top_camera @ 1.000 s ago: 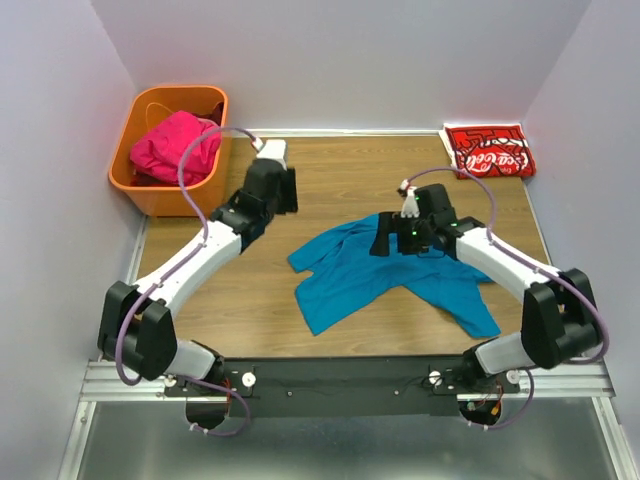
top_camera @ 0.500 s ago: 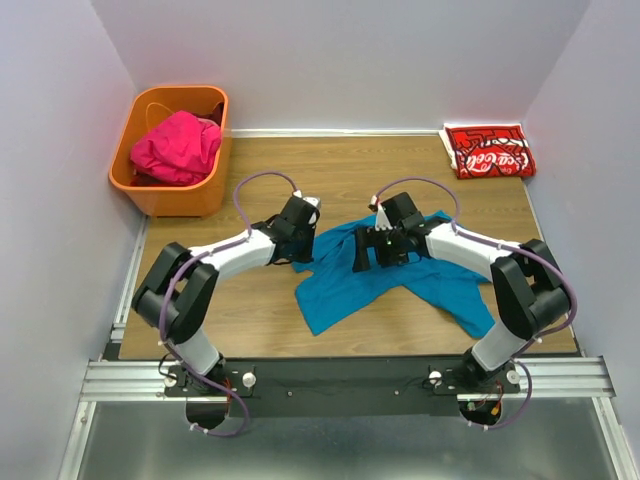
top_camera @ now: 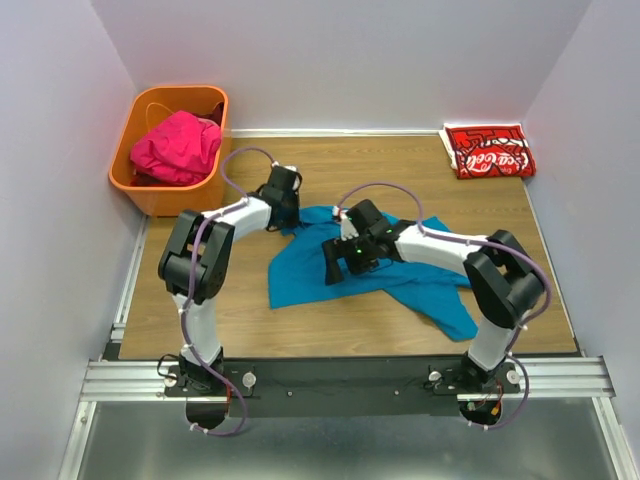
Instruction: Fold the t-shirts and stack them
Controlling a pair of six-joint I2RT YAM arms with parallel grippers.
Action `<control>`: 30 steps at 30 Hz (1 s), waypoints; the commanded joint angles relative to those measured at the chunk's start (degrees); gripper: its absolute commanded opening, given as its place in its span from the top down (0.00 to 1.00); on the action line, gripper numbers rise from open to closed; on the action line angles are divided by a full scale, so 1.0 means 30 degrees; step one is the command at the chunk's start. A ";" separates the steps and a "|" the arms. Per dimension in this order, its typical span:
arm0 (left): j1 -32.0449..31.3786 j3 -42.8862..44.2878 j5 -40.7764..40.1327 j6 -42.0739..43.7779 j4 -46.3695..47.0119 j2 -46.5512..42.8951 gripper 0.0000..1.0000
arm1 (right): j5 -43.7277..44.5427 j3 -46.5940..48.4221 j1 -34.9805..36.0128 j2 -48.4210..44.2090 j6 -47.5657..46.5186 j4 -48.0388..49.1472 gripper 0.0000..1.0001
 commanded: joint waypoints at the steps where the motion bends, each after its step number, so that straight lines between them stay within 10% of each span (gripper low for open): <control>1: 0.0963 0.2844 -0.1386 0.1145 -0.2351 0.2092 1.00 | -0.2819 0.0985 0.1362 0.2772 0.0056 -0.0782 0.00; 8: 0.2984 0.7330 -0.2385 0.1704 -0.3087 0.3882 0.98 | -0.2395 0.3332 0.1774 0.2047 0.0435 -0.0957 0.00; 15: 0.2374 0.6430 -0.1975 0.2523 -0.1622 0.0841 0.55 | 0.3327 0.0671 -0.3286 -0.3870 0.2340 -0.1544 0.05; 22: -0.1023 0.1015 -0.1450 0.2934 -0.1385 -0.3996 0.53 | 0.4793 -0.2319 -0.8301 -0.6922 0.2721 -0.1984 0.24; 30: -0.2199 -0.3592 0.1071 0.2085 -0.2089 -0.5639 0.61 | 0.6669 -0.3610 -1.0967 -0.6339 0.4215 -0.1809 0.70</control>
